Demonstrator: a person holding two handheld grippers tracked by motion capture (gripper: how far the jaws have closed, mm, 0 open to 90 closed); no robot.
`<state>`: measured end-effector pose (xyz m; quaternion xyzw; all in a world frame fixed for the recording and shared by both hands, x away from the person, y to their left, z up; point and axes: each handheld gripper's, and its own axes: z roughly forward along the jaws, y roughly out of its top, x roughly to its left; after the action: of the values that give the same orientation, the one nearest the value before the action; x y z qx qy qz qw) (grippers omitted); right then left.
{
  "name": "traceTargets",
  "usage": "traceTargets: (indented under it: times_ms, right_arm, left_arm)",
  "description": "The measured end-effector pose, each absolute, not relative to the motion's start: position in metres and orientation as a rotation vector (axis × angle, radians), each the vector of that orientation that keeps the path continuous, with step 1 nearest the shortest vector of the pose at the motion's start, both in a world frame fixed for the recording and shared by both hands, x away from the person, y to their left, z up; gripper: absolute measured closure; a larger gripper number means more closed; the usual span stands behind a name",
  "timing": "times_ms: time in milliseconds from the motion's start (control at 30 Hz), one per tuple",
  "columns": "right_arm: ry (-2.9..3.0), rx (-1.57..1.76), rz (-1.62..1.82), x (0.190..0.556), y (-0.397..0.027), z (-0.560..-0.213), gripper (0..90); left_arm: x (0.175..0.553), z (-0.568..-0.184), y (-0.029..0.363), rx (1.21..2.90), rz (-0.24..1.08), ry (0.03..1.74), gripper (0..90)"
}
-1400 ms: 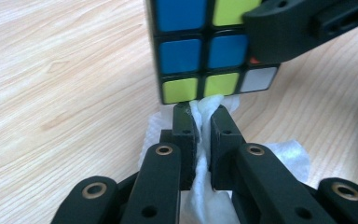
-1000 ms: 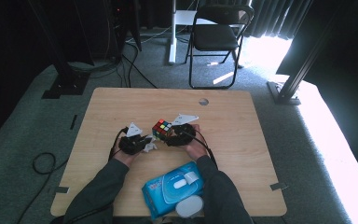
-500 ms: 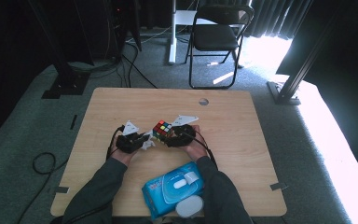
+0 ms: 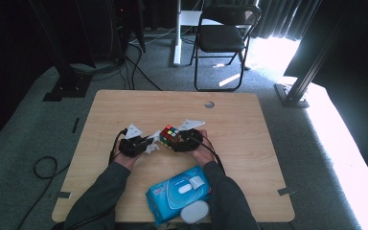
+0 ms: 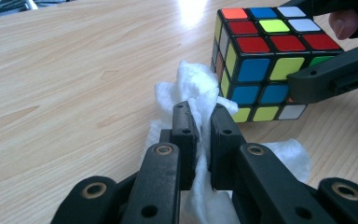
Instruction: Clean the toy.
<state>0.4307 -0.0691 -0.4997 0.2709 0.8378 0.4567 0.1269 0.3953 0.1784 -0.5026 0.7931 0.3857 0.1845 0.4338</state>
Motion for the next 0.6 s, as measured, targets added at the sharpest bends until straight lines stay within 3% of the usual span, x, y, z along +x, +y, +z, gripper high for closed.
traceTargets:
  times_ms: [600]
  right_arm:
    - [2.414,0.898,1.229,0.438,-0.078,-0.520,34.2]
  left_arm:
    - [0.392,-0.509,0.172,2.012,0.441,0.943,83.5]
